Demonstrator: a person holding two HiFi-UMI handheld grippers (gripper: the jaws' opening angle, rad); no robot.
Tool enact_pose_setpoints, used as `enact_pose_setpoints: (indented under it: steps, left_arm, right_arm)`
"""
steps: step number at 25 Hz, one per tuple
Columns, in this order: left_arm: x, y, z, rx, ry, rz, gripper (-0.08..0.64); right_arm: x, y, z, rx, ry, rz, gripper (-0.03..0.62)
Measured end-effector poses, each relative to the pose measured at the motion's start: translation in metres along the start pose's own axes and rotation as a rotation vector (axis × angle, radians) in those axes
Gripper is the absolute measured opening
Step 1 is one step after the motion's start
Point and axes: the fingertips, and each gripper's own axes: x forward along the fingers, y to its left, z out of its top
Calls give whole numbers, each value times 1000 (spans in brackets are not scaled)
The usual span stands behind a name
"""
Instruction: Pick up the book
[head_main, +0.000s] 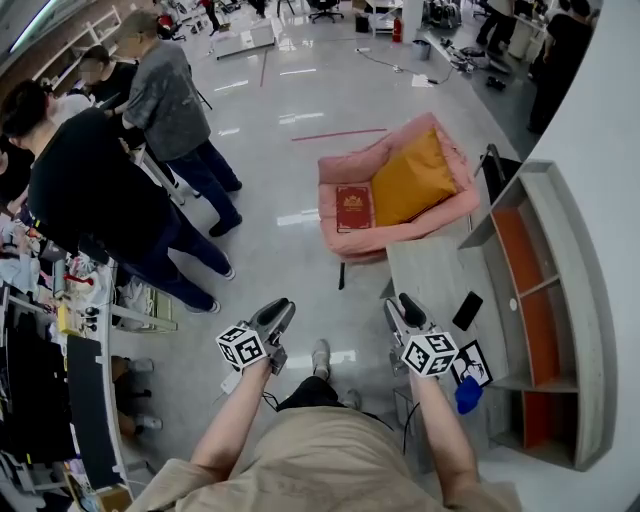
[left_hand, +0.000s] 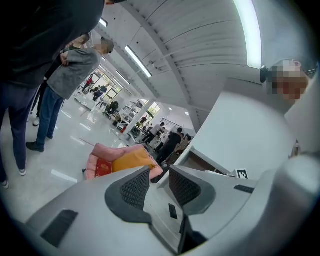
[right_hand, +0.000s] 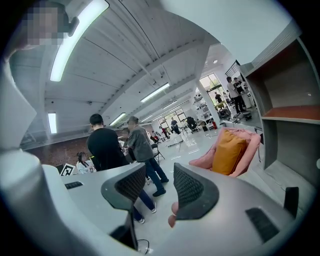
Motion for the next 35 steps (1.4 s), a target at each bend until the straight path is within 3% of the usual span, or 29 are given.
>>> enact_pose_setpoints:
  steps: [16,25,35]
  left_arm:
    - [83,90,79,-14,25,-87,110]
    - [115,130,95,-39,47,-128,110]
    - [160,135,98,-47,73,-162,110]
  right_arm:
    - [110,-22,36,-22,1,-95,163]
    - [144,-38,49,-35,-9,-158,163]
    - [156,-59,57,-15,-20,-182,164]
